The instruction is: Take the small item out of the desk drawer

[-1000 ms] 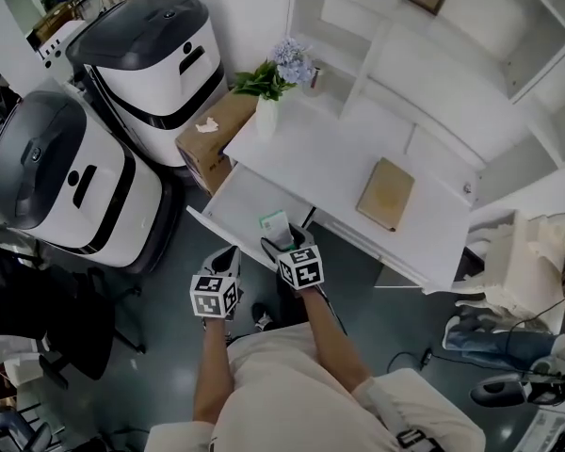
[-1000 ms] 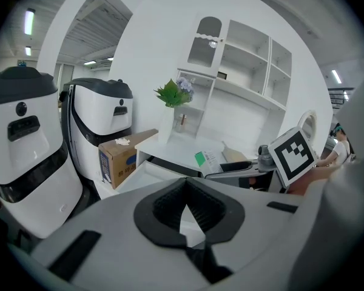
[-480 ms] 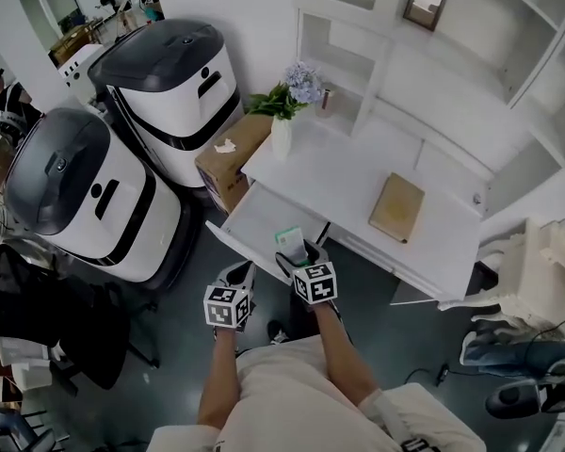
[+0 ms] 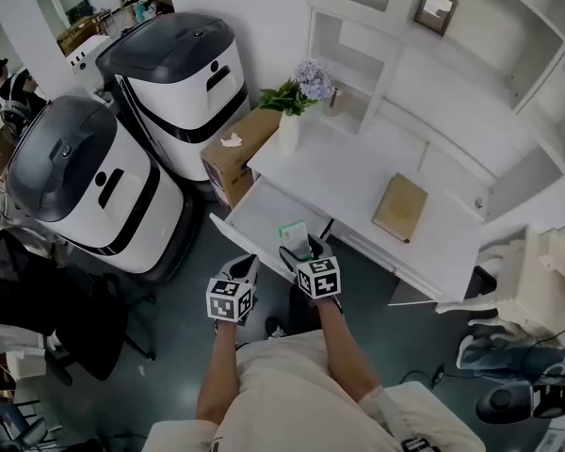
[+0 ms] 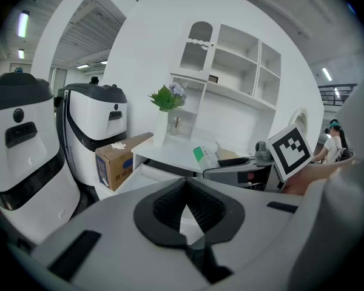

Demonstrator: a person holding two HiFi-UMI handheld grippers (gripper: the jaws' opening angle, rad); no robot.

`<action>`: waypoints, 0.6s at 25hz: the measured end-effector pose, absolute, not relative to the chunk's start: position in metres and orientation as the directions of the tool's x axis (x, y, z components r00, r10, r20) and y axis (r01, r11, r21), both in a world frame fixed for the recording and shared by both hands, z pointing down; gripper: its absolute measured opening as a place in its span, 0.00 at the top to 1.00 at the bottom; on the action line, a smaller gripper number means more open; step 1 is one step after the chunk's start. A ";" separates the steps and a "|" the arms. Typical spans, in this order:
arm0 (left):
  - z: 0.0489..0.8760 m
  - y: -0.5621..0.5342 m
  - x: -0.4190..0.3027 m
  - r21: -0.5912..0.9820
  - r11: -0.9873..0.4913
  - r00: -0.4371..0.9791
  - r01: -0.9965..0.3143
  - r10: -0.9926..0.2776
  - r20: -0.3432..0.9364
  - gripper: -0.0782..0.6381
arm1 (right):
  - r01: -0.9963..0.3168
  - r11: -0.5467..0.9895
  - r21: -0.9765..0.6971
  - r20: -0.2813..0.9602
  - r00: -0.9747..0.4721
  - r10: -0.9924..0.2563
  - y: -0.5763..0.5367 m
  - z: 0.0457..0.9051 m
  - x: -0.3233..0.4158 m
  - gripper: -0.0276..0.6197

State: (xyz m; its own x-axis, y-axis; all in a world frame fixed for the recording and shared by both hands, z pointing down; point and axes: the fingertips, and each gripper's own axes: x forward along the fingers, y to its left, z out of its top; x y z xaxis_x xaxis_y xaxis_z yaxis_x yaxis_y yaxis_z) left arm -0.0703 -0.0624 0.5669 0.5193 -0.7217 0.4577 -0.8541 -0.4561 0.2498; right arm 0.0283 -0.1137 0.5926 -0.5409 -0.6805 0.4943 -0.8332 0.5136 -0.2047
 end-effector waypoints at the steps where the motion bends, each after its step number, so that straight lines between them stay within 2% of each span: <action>1: 0.567 -0.063 -0.070 0.250 -0.455 0.519 -0.854 -0.723 0.456 0.87 | -0.833 0.514 -0.205 0.494 -0.541 -0.680 -0.114 0.593 0.028 0.39; 15: 0.573 -0.061 -0.064 0.257 -0.461 0.527 -0.849 -0.713 0.462 0.87 | -0.833 0.502 -0.235 0.496 -0.546 -0.675 -0.112 0.598 0.031 0.39</action>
